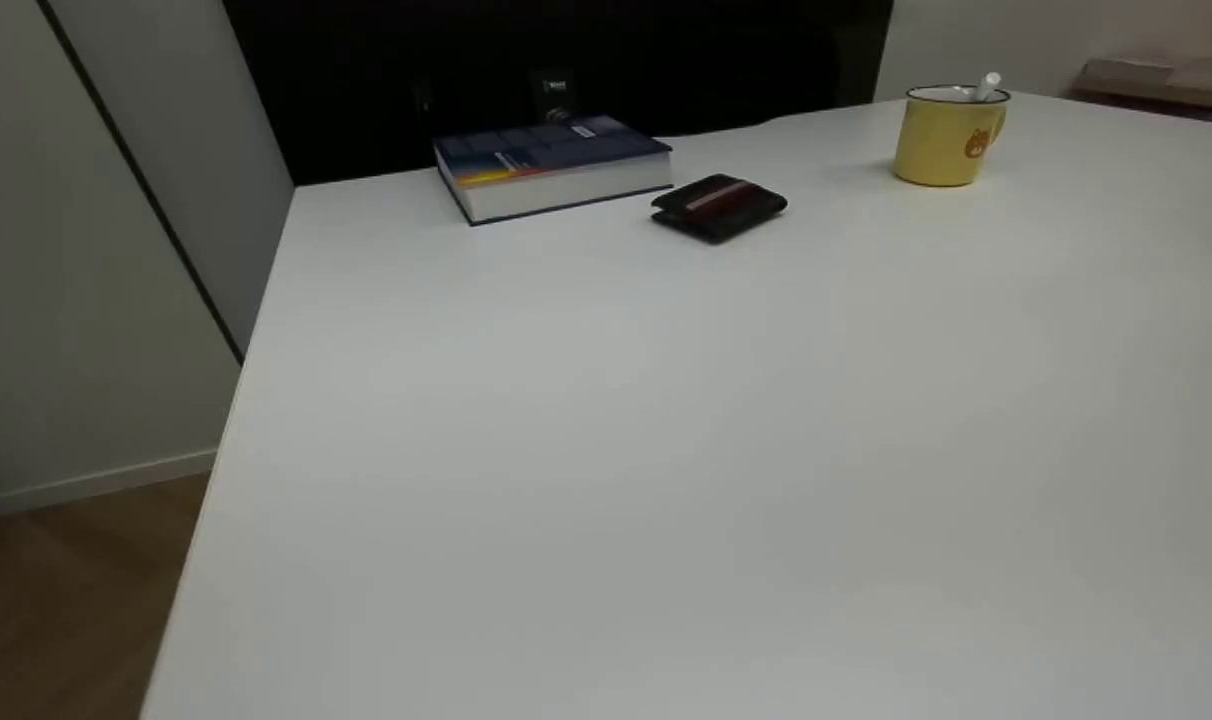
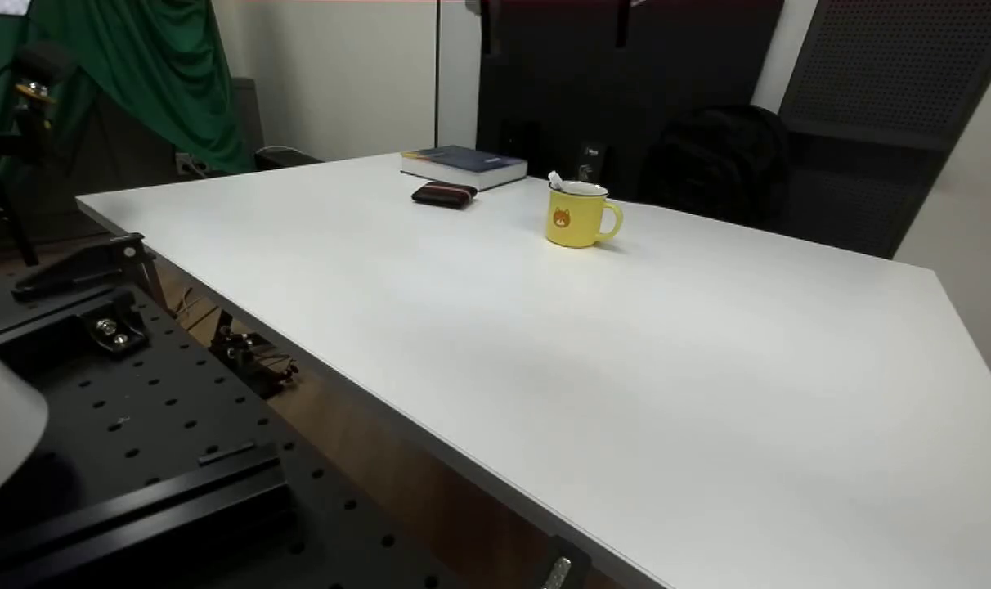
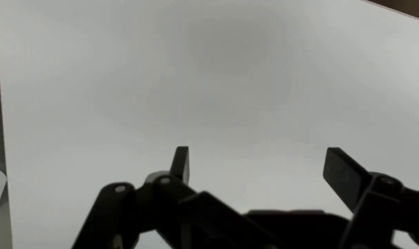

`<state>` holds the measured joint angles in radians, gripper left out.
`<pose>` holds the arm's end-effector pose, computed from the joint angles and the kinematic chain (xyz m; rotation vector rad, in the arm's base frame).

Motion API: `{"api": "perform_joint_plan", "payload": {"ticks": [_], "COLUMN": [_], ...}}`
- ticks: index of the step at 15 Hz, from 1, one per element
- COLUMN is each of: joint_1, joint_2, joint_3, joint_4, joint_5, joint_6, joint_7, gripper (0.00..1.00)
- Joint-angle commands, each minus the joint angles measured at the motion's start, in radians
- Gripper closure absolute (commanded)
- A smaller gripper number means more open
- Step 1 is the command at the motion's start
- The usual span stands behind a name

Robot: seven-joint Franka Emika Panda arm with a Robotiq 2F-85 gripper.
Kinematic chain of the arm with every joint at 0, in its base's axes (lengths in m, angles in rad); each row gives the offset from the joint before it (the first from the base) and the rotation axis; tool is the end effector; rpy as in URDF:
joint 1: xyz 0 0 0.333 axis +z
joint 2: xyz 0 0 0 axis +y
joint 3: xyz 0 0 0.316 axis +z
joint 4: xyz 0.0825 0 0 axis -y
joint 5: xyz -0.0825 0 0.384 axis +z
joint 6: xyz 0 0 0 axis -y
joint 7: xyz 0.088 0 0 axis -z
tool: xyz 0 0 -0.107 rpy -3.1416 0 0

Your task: Remove the marker from the yellow cup.

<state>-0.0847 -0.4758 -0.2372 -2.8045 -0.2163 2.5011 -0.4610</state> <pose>0.3531 -0.1086 0.3530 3.0000 0.4821 0.2185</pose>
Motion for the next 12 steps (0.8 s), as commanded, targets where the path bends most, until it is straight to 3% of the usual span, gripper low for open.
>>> {"api": "perform_joint_plan", "payload": {"ticks": [1, 4, 7, 10, 12], "joint_1": [0.076, 0.14, 0.159, 0.133, 0.14], "joint_2": [0.187, 0.379, 0.566, 0.748, 0.84], "joint_3": [0.034, 0.071, 0.136, 0.203, 0.204], "joint_4": [0.04, 0.101, 0.192, 0.332, 0.421], "joint_5": [0.039, 0.103, 0.164, 0.135, 0.076], "joint_6": [0.131, 0.238, 0.306, 0.37, 0.432], "joint_7": [-0.005, -0.001, 0.003, 0.053, 0.104], "gripper": [0.0, 0.0, 0.0, 0.0, 0.0]}}
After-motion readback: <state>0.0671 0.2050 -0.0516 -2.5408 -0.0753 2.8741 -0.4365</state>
